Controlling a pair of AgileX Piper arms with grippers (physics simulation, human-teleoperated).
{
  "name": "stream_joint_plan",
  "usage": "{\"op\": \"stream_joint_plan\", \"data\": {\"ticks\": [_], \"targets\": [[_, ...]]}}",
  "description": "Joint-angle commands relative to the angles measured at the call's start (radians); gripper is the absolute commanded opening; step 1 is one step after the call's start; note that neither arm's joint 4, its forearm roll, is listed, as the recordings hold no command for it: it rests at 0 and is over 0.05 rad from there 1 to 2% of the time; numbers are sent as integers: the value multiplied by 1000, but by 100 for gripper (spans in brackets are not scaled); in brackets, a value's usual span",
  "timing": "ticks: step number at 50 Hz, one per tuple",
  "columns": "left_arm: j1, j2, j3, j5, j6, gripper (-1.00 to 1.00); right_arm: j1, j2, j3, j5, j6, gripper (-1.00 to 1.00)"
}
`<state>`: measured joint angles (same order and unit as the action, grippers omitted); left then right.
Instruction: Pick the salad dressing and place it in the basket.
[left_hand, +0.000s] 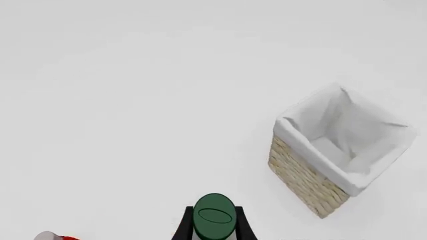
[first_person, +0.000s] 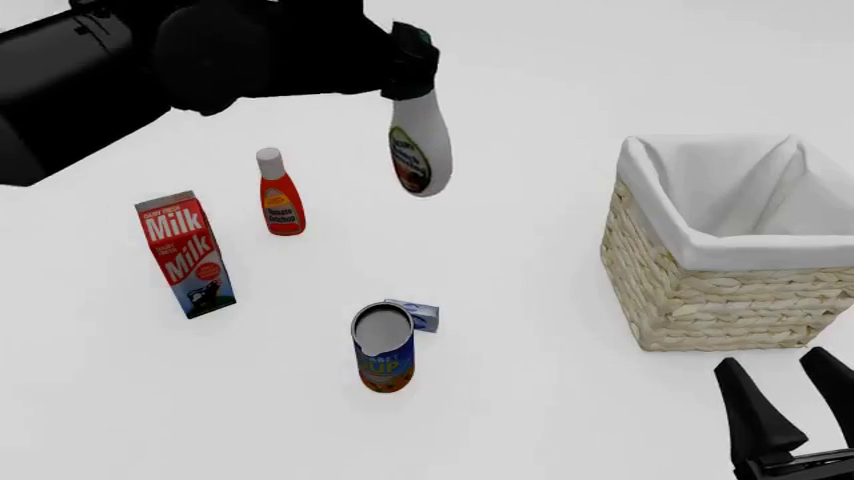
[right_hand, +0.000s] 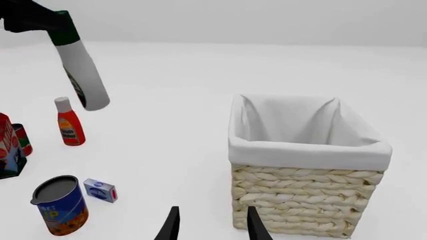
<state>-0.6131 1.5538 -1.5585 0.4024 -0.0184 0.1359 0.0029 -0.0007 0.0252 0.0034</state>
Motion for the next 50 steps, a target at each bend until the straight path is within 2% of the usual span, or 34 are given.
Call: {"op": "stream_joint_plan", "data": {"ticks": [1, 20, 25, 26, 28, 32, 38, 50], "targets": [[-86, 13, 0, -39, -31, -100, 1, 0, 0, 1, 4, 100], [-131, 23, 35, -74, -48, -100, 5, -2, 1, -5, 2, 100], [-133, 20, 45, -80, -47, -100, 21, 0, -1, 1, 1, 100], [-131, 21, 46, -82, -46, -100, 32, 2, -3, 1, -19, 100], [-132, 19, 48, -82, -47, -100, 44, 11, -18, 13, -5, 100], [-136, 17, 52, -83, -44, -100, 79, 75, -74, 20, -64, 100], [-135, 16, 47, -79, -42, -100, 137, 176, -193, 59, -75, 100], [-136, 17, 61, -88, -39, -100, 204, 396, -408, 109, -148, 100]]}}
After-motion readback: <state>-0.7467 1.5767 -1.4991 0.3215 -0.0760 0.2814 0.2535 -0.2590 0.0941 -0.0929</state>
